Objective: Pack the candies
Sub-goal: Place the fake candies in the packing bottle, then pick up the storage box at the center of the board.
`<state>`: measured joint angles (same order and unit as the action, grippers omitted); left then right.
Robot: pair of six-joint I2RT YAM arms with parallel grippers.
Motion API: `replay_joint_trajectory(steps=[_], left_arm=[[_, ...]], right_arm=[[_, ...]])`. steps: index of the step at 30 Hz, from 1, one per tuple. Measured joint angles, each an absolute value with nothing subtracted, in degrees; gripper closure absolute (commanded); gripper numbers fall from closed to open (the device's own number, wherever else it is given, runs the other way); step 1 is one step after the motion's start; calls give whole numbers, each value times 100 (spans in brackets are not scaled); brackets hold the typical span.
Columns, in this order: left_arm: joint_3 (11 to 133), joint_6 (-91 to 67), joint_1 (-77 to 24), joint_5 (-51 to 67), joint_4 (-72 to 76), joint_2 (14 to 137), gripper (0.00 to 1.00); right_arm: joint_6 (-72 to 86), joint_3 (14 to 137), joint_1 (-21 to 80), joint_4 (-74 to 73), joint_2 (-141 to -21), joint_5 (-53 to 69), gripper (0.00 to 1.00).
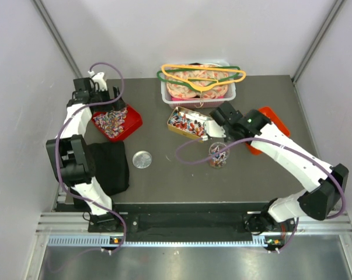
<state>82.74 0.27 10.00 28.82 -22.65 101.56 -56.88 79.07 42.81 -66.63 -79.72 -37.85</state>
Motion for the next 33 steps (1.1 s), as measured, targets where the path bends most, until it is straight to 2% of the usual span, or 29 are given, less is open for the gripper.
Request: replay_joint_trajectory(steps=[5, 19, 23, 26, 27, 33], left_arm=[[8444, 454, 1286, 2329, -2023, 10346, 1], [9041, 1525, 1304, 1490, -1173, 11725, 9], [9297, 1695, 1306, 1422, -1076, 12125, 20], [9389, 1802, 1321, 1455, -1059, 12267, 33], [9397, 1835, 1330, 1490, -1061, 12291, 41], [9400, 1990, 1428, 1699, -1059, 12396, 46]], right_arm=[[-5360, 8687, 4351, -6783, -8250, -3347, 100], [-4845, 8829, 4488, -6991, -8680, -2390, 100], [-4766, 8829, 4488, -6987, -8680, -2281, 100], [-4727, 8829, 4488, -6982, -8680, -2276, 100], [-4724, 8829, 4488, -6978, -8680, -2276, 100], [-4670, 8829, 4488, -6971, -8680, -2274, 100]])
